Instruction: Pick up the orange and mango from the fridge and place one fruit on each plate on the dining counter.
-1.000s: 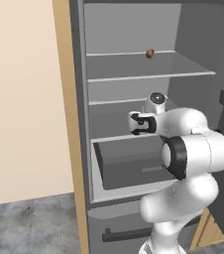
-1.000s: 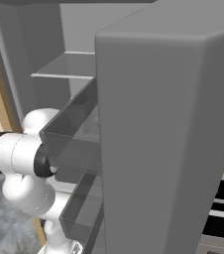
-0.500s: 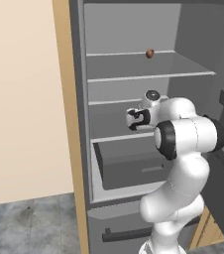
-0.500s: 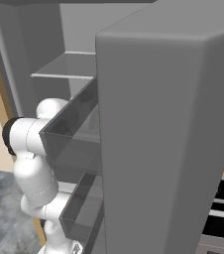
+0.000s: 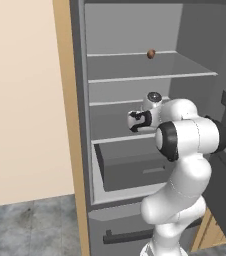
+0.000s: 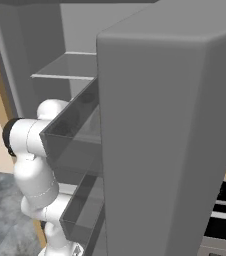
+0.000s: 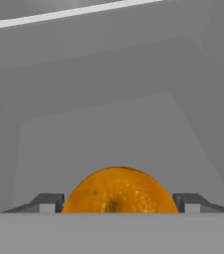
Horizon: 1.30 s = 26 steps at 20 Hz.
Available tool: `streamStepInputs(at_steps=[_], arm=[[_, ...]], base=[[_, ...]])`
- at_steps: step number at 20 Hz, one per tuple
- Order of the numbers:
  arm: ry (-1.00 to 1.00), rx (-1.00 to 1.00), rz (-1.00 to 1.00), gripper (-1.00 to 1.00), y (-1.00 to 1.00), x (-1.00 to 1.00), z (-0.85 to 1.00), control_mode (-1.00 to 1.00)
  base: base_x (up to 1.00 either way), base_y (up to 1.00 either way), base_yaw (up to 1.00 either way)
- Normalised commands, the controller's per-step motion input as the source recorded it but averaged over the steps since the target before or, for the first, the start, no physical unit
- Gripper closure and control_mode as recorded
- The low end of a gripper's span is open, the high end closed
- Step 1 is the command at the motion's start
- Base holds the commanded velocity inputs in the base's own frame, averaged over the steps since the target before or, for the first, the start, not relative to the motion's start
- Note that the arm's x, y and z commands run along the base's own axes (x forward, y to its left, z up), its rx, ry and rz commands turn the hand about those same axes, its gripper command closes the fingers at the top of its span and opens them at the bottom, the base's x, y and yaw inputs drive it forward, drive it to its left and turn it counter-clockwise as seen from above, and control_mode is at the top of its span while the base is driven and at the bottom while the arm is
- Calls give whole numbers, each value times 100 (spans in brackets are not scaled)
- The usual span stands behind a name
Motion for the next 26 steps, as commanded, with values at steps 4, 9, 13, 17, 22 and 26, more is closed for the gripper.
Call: streamStepInputs(at_steps=[4, 9, 13, 17, 22, 26], arm=[[0, 0, -1, 100, 0, -12, 0, -100], [-12, 0, 0, 100, 0, -58, 26, -100], [-12, 0, 0, 100, 0, -60, 27, -100], [-14, 0, 0, 100, 0, -68, 32, -100], [-16, 0, 0, 100, 0, -67, 42, -100], [-5, 0, 0, 100, 4, -67, 66, -100]], base=[[0, 0, 0], [0, 0, 0], [0, 0, 0], [0, 0, 0], [0, 0, 0], [0, 0, 0]])
